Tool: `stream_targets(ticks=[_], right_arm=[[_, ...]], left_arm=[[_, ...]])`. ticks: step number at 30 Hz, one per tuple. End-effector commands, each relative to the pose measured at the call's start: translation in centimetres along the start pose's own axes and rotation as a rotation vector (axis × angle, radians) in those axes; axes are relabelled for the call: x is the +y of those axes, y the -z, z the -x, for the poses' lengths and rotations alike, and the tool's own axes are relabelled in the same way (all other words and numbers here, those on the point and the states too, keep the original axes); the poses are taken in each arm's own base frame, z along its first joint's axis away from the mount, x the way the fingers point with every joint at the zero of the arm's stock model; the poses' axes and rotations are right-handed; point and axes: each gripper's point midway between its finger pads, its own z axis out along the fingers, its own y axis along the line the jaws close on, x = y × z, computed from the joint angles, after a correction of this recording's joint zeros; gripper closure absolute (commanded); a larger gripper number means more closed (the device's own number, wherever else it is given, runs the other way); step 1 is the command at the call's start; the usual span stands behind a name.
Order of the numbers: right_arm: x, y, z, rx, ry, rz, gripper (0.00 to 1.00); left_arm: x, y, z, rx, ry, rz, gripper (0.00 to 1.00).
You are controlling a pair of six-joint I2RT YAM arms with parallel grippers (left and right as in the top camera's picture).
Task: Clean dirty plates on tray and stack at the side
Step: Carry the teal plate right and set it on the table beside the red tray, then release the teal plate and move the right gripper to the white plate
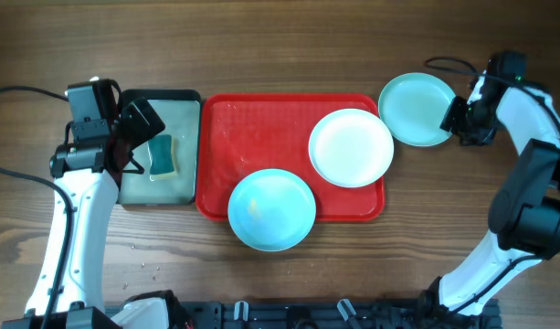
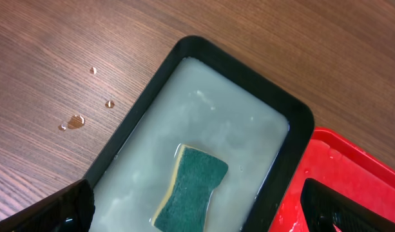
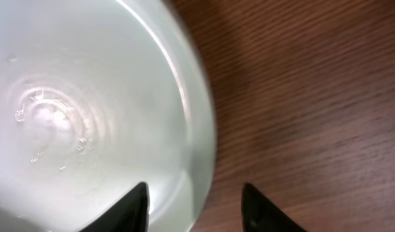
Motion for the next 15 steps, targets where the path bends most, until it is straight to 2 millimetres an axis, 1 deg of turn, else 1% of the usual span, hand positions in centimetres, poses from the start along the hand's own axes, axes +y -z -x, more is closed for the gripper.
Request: stream_targets(ticks=[1, 3, 4, 6, 9, 11, 15], right_arm=[[5.1, 5.2, 2.2, -0.031, 0.121, 0.168, 0.49], [7.1, 6.4, 1.6, -0.014, 0.228, 0.173, 0.51], [8.4, 6.4, 1.0, -0.004, 0.300, 0.176, 0.52], [10.1, 5.9, -0.2, 0.010, 0.417, 0.157, 0.52], [11.1, 4.9, -1.1, 0.014, 0.500, 0.037, 0.55], [11.7, 4.4, -1.8, 0.036, 0.523, 0.035, 0.60], [12.2, 3.7, -3.5, 0.095, 0.548, 0.029, 0.64]], left_arm=[[0.0, 0.0, 0.3, -0.001, 0.017, -0.005, 0.00], [0.0, 0.0, 0.3, -0.001, 0.017, -0.005, 0.00], [0.0, 0.0, 0.3, -0.001, 0.017, -0.005, 0.00], [0.0, 0.0, 0.3, -0.001, 0.017, -0.005, 0.00], [0.0, 0.0, 0.3, -0.001, 0.017, -0.005, 0.00], [0.0, 0.0, 0.3, -0.001, 0.017, -0.005, 0.00], [-0.1, 0.0, 0.3, -0.002, 0.017, -0.006, 0.00]])
